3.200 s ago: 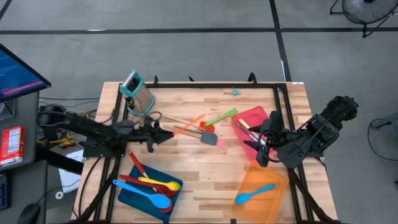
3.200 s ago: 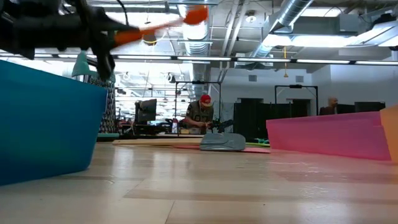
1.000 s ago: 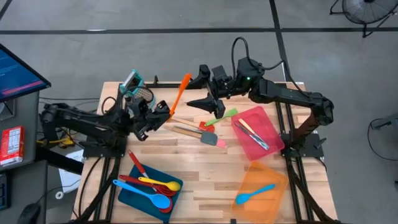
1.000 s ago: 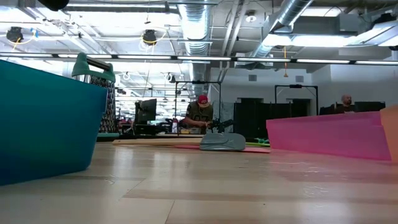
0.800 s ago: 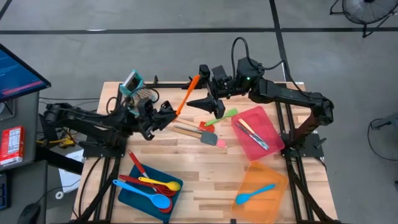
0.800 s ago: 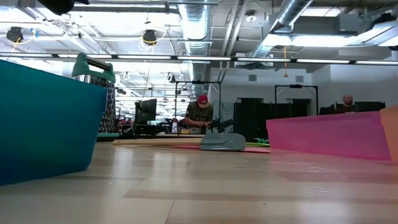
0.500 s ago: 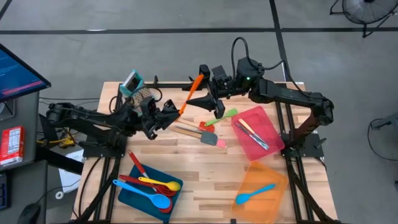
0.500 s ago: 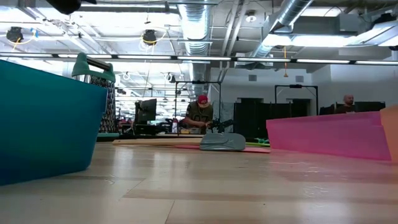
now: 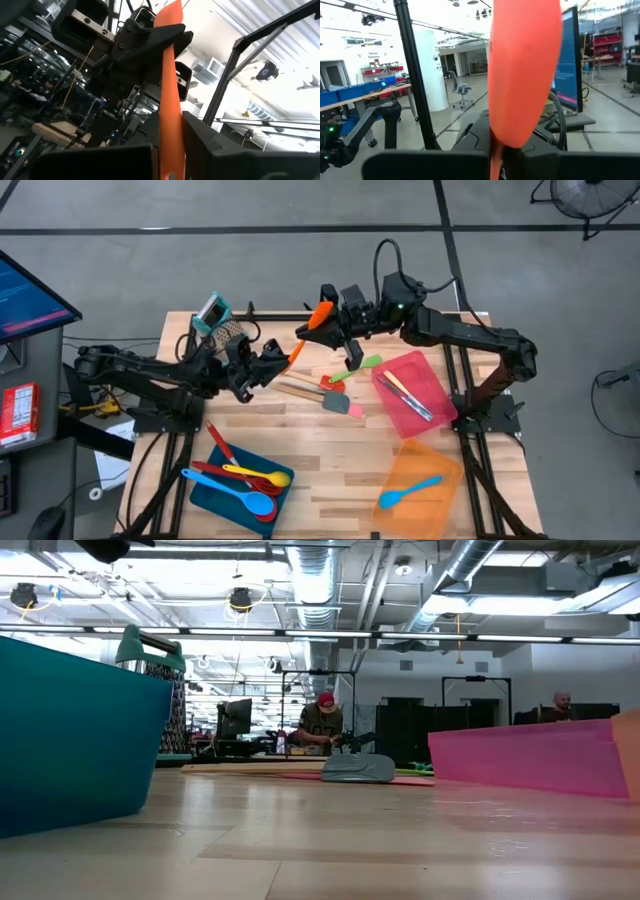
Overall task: Pick & Place Kitchen Items
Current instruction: Put the orange spatula into the orange bin
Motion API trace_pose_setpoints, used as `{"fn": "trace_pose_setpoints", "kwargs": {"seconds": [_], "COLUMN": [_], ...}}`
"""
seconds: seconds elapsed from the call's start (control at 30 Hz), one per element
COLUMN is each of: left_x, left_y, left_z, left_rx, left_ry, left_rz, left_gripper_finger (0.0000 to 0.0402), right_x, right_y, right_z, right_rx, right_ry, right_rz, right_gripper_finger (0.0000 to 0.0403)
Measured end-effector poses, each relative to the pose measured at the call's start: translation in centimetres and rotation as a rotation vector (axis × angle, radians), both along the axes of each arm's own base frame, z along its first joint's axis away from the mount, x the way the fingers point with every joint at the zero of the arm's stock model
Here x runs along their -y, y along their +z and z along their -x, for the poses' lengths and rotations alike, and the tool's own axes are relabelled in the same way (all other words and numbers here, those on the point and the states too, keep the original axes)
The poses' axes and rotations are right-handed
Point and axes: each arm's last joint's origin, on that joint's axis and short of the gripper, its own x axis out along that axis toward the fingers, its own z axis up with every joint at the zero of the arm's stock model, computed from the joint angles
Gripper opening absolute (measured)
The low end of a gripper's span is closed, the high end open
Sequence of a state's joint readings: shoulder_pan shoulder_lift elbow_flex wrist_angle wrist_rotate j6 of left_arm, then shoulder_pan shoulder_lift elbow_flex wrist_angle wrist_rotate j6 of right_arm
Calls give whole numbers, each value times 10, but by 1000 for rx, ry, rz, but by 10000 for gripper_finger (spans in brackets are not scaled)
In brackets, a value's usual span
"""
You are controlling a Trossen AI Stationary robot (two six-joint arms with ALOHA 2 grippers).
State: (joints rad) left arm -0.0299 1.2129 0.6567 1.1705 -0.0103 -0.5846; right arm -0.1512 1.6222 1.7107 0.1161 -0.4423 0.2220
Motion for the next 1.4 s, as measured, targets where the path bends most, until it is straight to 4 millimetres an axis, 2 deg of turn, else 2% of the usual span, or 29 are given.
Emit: {"fn": "trace_pose_setpoints", "kwargs": {"seconds": [0.1,0.2,0.3,0.4,0.57,0.7,0.8,0.9,1.1,1.27,1.4], "left_x": [0,1,2,3,1,1,1,1,1,1,2], "left_y": [0,0,0,0,8,15,21,24,28,28,28], "left_z": [0,0,0,0,9,18,25,29,35,36,36], "left_rx": [-3,-3,-7,-10,16,33,58,76,90,90,85], "left_ry": [-7,-38,-101,-141,-200,-228,-234,-234,-234,-242,-283], "left_rz": [26,14,32,58,97,81,73,67,65,66,55], "left_gripper_finger": [53,80,107,130,143,135,127,120,111,104,95], "right_x": [0,2,3,1,-24,-60,-91,-121,-175,-204,-225], "right_y": [3,16,36,44,35,1,-32,-61,-130,-170,-193], "right_z": [2,11,35,62,120,154,162,170,165,163,159], "right_rx": [-9,-12,-32,-133,-466,-812,-986,-1058,-1207,-1345,-1436], "right_ry": [1,-9,-30,-68,-121,-121,-98,-54,13,10,30], "right_rz": [-21,-36,-16,21,101,178,206,234,254,329,366], "right_gripper_finger": [9,9,9,7,7,7,7,7,7,7,7]}}
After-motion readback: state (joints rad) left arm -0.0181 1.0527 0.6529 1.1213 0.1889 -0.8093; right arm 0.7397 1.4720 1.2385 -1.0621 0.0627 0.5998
